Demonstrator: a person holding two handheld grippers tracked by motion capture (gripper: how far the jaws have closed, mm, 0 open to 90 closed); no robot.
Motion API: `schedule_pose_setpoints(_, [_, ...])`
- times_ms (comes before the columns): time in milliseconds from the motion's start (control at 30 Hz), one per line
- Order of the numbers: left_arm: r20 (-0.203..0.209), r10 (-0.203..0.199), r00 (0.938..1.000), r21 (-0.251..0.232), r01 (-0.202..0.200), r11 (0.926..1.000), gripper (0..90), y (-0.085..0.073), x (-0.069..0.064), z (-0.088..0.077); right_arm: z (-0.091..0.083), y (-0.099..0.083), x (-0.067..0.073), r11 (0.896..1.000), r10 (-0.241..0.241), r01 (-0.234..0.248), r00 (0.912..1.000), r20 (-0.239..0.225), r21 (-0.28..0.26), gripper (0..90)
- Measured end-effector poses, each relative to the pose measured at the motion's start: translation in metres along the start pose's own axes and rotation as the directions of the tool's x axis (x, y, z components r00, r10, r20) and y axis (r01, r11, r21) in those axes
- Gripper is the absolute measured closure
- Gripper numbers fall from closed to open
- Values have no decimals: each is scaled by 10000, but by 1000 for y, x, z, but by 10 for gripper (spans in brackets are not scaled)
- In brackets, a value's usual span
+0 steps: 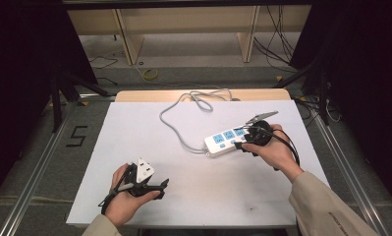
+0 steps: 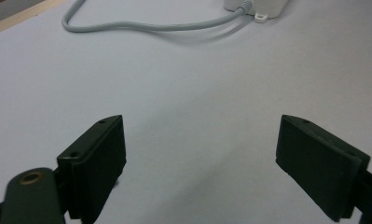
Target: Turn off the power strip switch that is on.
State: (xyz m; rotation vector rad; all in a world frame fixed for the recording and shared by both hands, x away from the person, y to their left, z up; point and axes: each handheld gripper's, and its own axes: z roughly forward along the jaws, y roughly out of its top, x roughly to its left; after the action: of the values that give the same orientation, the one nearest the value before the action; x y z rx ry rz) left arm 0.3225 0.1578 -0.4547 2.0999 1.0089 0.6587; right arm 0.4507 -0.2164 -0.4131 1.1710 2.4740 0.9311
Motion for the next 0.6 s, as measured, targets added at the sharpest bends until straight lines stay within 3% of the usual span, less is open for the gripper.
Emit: schedule_pose_setpoints(600, [-22, -15, 10000, 27, 15, 10000, 155, 0, 0, 0, -33, -40, 12, 9970, -321, 311, 9994, -130, -706, 369])
